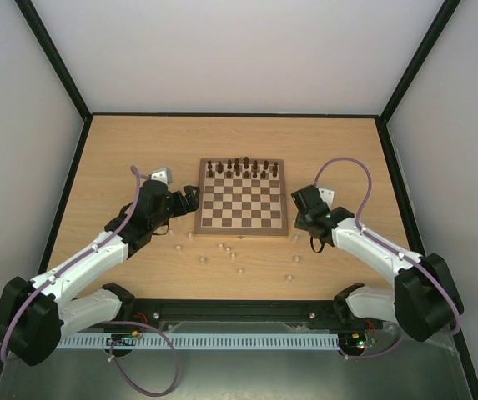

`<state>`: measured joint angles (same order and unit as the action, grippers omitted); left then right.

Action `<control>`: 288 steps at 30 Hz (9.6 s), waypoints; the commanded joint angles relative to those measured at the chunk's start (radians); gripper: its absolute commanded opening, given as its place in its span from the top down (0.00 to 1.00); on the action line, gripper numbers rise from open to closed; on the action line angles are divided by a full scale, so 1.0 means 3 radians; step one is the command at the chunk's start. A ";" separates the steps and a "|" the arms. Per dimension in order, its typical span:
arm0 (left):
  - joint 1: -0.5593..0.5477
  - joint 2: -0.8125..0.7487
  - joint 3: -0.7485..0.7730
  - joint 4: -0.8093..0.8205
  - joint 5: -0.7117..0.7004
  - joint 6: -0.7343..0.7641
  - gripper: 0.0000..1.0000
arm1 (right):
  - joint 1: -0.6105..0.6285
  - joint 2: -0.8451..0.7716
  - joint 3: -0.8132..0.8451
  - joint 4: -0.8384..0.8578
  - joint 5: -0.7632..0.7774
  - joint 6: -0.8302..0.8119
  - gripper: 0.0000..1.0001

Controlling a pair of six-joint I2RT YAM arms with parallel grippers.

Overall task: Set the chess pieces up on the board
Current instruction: Pick up the chess piece at the center of the board, then place the chess piece on the chessboard, then pick up the chess piece at the center of the board, then place the chess piece on the chessboard.

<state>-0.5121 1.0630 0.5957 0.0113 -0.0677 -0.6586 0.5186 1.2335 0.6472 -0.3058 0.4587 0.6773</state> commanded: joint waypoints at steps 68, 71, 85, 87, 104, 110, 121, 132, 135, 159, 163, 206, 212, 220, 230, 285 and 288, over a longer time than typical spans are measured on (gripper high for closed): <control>-0.0026 -0.0083 0.0142 -0.0120 -0.0312 0.0104 0.01 | 0.1292 0.1409 0.1315 -0.0044 -0.0543 -0.0749 0.88; -0.0026 -0.0079 0.0143 -0.0119 -0.0311 0.0104 0.01 | 0.1290 0.1395 0.1311 -0.0049 -0.0555 -0.0754 0.88; -0.0026 -0.0080 0.0146 -0.0114 -0.0316 0.0113 0.01 | 0.1289 0.1353 0.1270 -0.0075 -0.0491 -0.0744 0.86; -0.0026 -0.0081 0.0142 -0.0114 -0.0316 0.0110 0.01 | 0.1289 0.1348 0.1273 -0.0075 -0.0485 -0.0745 0.85; -0.0026 -0.0137 0.0126 -0.0117 -0.0324 0.0100 0.01 | 0.1290 0.1044 0.1137 0.0085 -0.0582 -0.0790 0.72; -0.0022 -0.0198 0.0093 -0.0090 -0.0339 0.0090 0.01 | 0.1288 0.0539 0.0927 0.0286 -0.0565 -0.0815 0.56; -0.0018 -0.0197 0.0071 -0.0081 -0.0352 0.0029 0.01 | 0.1111 -0.0187 0.0752 0.0123 0.0280 -0.0497 0.01; -0.0018 -0.0189 0.0086 -0.0120 -0.0411 0.0012 0.01 | 0.0291 -0.0230 0.0534 -0.0267 0.0243 -0.0187 0.05; -0.0020 -0.0165 0.0085 -0.0110 -0.0397 0.0013 0.01 | 0.0198 -0.0096 0.0509 -0.0243 -0.0015 -0.0238 0.11; -0.0021 -0.0115 0.0104 -0.0109 -0.0347 0.0031 0.01 | 0.0194 0.0365 0.0140 0.0082 -0.0486 -0.0258 0.61; -0.0021 -0.0127 0.0101 -0.0114 -0.0352 0.0032 0.01 | 0.0194 0.0442 0.0208 0.0091 -0.0486 -0.0278 0.67; -0.0016 -0.0573 -0.0001 -0.0170 -0.0599 -0.0029 0.01 | 0.1311 0.0984 0.2093 -0.0850 -0.0350 -0.0547 0.91; -0.0016 -0.0957 -0.0056 -0.0259 -0.0832 -0.0042 0.01 | 0.1447 0.1369 0.2283 -0.0886 -0.0432 -0.0570 0.90; -0.0009 -0.1103 -0.0069 -0.0293 -0.0889 -0.0051 0.01 | 0.1487 0.1698 0.2316 -0.0854 -0.0482 -0.0540 0.90; -0.0011 -0.1018 -0.0060 -0.0280 -0.0857 -0.0045 0.01 | 0.1496 0.1855 0.2253 -0.0871 -0.0393 -0.0494 0.89; -0.0011 -0.0930 -0.0062 -0.0236 -0.0794 -0.0042 0.01 | 0.1538 0.2091 0.2250 -0.0963 -0.0271 -0.0514 0.84; -0.0010 -0.0931 -0.0062 -0.0237 -0.0797 -0.0043 0.01 | 0.1544 0.2120 0.2268 -0.0987 -0.0254 -0.0512 0.84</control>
<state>-0.5167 0.7834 0.5873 -0.0746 -0.3107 -0.6666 0.9730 1.8301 1.3174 -0.5175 0.3618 0.5228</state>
